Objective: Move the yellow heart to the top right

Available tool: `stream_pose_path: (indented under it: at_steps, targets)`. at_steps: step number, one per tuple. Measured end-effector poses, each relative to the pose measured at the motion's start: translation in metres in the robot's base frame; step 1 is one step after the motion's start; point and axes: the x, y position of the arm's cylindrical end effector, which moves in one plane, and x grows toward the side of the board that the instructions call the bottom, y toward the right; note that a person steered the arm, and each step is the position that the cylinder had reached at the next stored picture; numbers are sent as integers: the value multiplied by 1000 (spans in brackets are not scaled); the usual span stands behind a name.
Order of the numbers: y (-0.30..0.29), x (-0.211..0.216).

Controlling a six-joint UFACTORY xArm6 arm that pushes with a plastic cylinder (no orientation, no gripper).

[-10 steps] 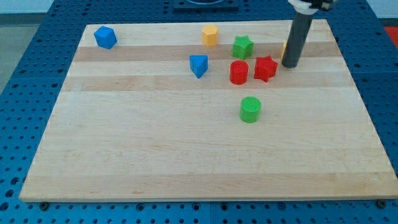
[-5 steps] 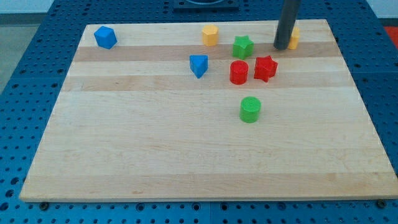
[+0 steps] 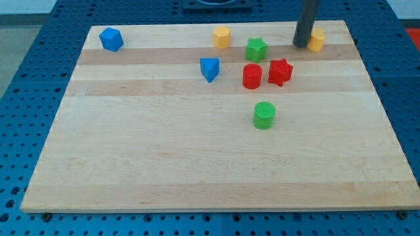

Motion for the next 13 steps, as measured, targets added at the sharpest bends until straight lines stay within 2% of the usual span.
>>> stream_pose_path:
  at_steps: [4, 7, 12, 13]
  targets:
    - [-5, -4]
    - [-6, 14]
    - [15, 6]
    - [4, 26]
